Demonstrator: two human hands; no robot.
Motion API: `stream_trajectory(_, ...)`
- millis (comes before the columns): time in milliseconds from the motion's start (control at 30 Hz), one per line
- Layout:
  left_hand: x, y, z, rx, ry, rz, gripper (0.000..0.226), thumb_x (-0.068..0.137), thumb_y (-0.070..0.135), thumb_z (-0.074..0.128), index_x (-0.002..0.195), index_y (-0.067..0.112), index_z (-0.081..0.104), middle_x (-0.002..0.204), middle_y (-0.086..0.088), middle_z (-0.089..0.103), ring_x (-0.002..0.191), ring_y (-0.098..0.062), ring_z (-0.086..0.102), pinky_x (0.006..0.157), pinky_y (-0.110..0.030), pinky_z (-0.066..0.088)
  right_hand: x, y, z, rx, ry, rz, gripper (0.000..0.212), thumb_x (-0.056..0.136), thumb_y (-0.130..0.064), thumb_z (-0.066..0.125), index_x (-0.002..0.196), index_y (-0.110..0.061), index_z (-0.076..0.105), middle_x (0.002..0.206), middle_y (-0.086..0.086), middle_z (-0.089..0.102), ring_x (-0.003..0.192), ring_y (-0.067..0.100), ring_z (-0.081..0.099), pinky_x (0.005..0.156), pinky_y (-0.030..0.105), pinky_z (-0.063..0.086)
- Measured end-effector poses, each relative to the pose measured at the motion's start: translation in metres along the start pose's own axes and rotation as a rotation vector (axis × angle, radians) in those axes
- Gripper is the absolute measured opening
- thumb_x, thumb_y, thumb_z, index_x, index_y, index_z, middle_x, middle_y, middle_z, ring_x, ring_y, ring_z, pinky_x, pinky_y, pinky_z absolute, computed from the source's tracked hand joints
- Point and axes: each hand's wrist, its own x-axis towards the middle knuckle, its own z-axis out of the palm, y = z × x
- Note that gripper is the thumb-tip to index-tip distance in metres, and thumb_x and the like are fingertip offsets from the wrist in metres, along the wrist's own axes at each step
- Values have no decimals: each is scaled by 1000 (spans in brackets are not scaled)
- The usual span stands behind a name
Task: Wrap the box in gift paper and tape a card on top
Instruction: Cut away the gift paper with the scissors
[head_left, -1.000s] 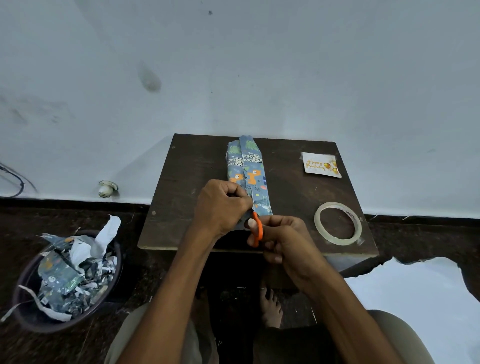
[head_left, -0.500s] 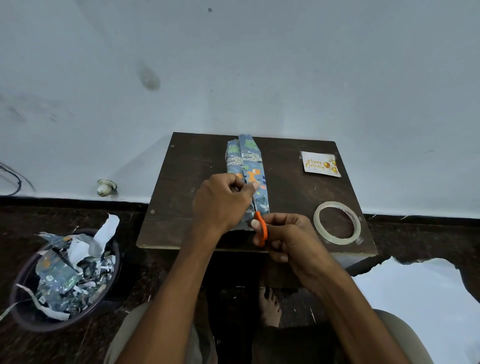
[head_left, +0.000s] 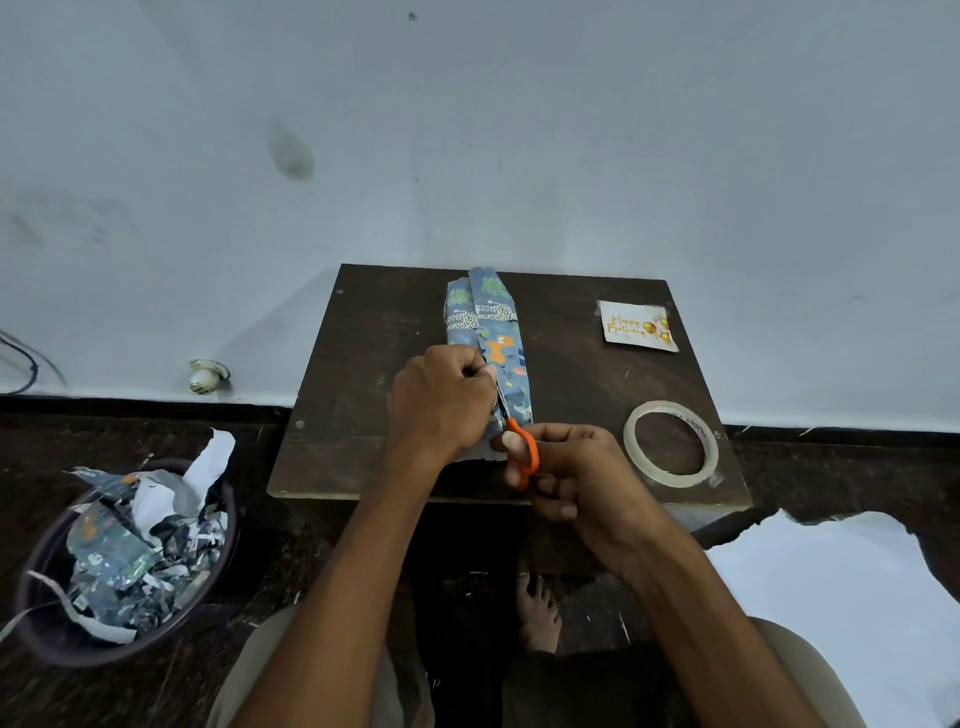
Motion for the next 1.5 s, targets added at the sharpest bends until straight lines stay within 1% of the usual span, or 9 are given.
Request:
stream_trajectory(133,-1,3,-3,-30,-17,-8,33,97,30,63,65,22,58,82,8,67,75,-10,60,55,-19,35,2,-2,-1,64,-23,5,54,70,-23,74,109,14,68,66,10,59,52,10,42,34,15,22)
stream_trajectory(267,-2,4,-4,-92,-35,-9,26,97,29,62,76,16,70,88,8,73,81,-9,64,59,-21,41,4,-4,0,91,-16,17,34,80,-20,71,102,6,71,65,8,58,49,6,43,34,14,20)
stream_trajectory(500,-1,3,-4,-188,-30,-57,30,94,25,64,68,11,67,67,12,65,69,-7,62,62,-27,44,8,-6,5,48,-26,-7,46,72,-28,76,102,6,71,68,10,60,54,10,36,34,14,22)
stream_trajectory(633,0,3,-4,-260,-30,-87,29,92,22,64,68,5,65,54,12,59,55,-4,54,61,-28,42,8,-4,7,40,7,-36,13,89,-4,65,95,6,71,66,12,61,54,15,28,33,14,22)
stream_trajectory(767,-1,4,-4,-291,-33,-96,29,92,21,64,67,6,64,60,5,65,58,-7,56,64,-33,47,8,-4,7,50,12,-37,10,93,-3,62,94,3,71,67,11,61,54,14,28,33,14,23)
stream_trajectory(1033,-5,7,2,-352,-91,-51,27,76,34,58,59,14,61,54,5,58,59,-25,57,68,-49,53,11,-12,9,80,63,-35,15,82,-19,73,81,-5,68,67,8,61,58,14,30,33,14,21)
stream_trajectory(1300,0,0,3,-402,-42,-67,25,79,21,62,59,7,59,49,5,54,54,-16,48,59,-36,42,10,-14,4,51,34,12,11,88,-14,70,88,-3,72,67,8,61,61,15,31,34,14,21)
stream_trajectory(1400,3,-7,3,-446,-27,-89,27,85,16,62,64,-1,60,64,-12,66,59,-21,56,60,-39,42,5,-19,-1,-23,-13,12,30,86,-15,73,104,9,72,69,9,63,57,13,33,35,14,23)
stream_trajectory(1500,6,-14,2,-467,-31,-117,35,87,15,61,54,9,57,48,6,55,46,-13,46,55,-35,36,-3,-27,-8,-140,-50,-8,49,73,-25,80,108,9,71,72,12,66,51,9,34,37,15,26)
